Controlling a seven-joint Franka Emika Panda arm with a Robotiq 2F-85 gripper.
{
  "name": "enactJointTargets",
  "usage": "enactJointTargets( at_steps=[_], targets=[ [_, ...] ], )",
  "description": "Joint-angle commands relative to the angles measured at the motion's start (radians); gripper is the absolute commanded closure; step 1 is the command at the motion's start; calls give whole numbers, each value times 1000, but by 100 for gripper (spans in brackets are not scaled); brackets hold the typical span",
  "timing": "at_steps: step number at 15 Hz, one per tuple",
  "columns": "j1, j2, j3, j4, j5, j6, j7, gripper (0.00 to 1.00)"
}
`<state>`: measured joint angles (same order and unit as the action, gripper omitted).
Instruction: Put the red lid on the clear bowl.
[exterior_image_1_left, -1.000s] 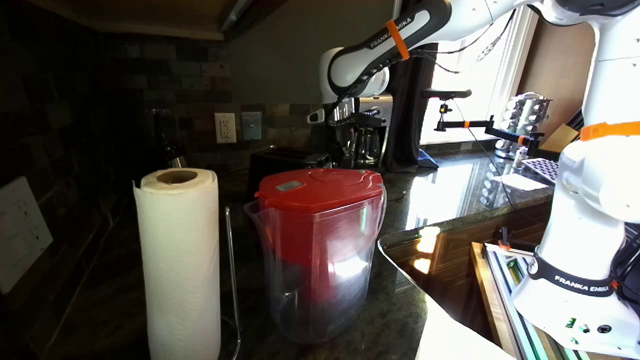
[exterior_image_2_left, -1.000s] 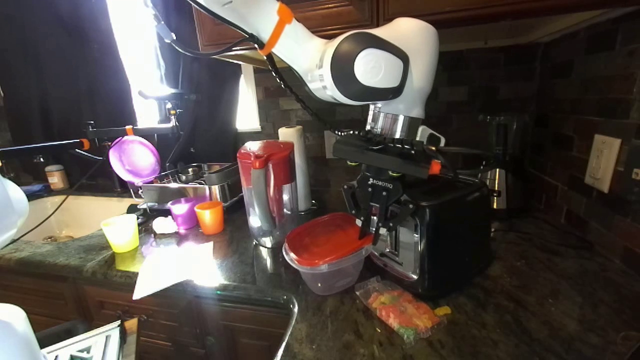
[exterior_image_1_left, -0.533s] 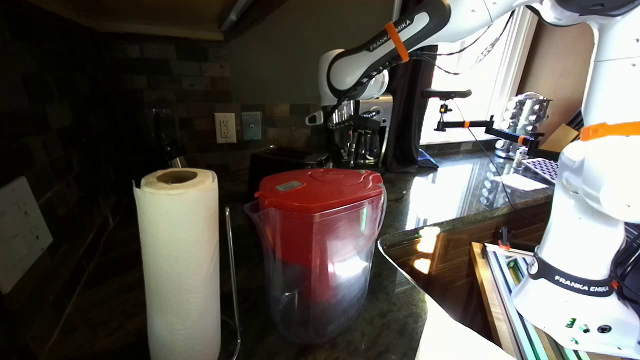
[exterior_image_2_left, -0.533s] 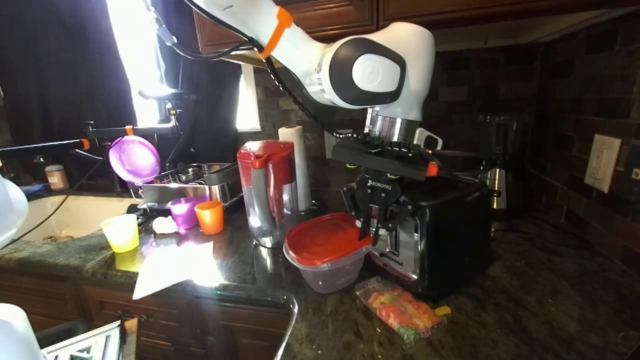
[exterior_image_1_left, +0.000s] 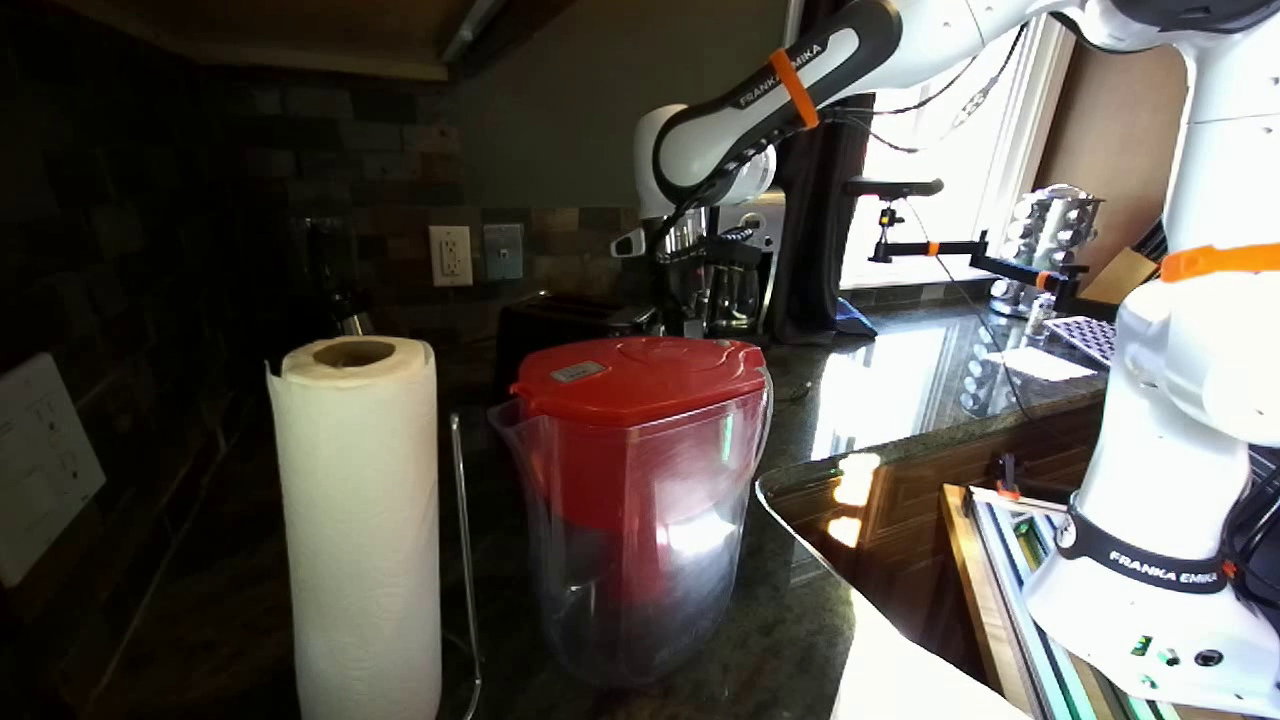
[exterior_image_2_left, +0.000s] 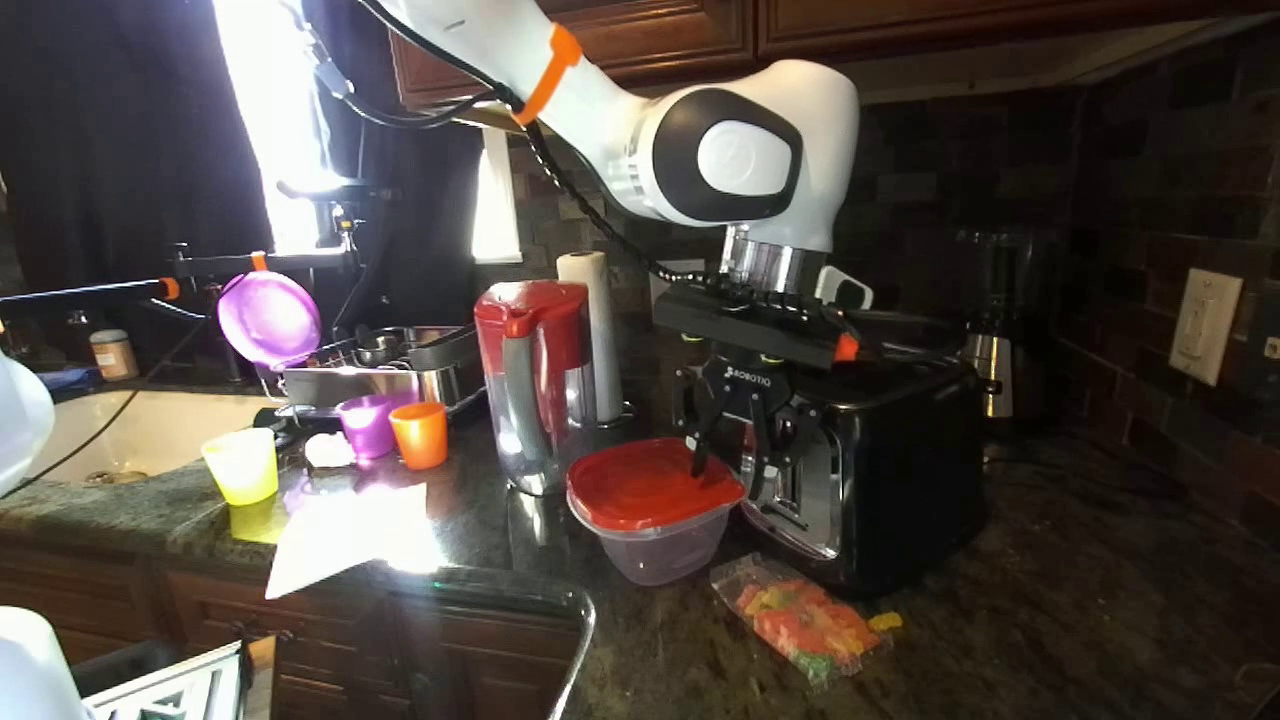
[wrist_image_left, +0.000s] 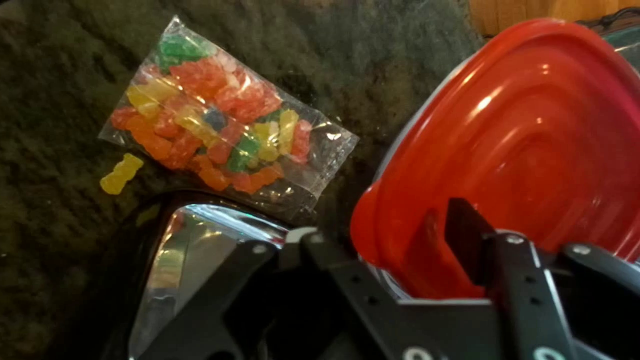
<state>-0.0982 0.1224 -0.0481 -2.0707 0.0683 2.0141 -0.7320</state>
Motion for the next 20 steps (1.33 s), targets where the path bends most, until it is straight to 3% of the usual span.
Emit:
enactJointTargets(
  at_steps=[1,2,3,13,20],
  targets=[
    [7,-14,7,-31,-7,32,28,10],
    [8,-25,7,-39,-6,27,31,2],
    [9,-36,7,-47,-5,21,33,0],
    [8,-259,-16,-233,-1,-25,138,0],
    [20,-506,-52,-394,-1,75,201,0]
  ],
)
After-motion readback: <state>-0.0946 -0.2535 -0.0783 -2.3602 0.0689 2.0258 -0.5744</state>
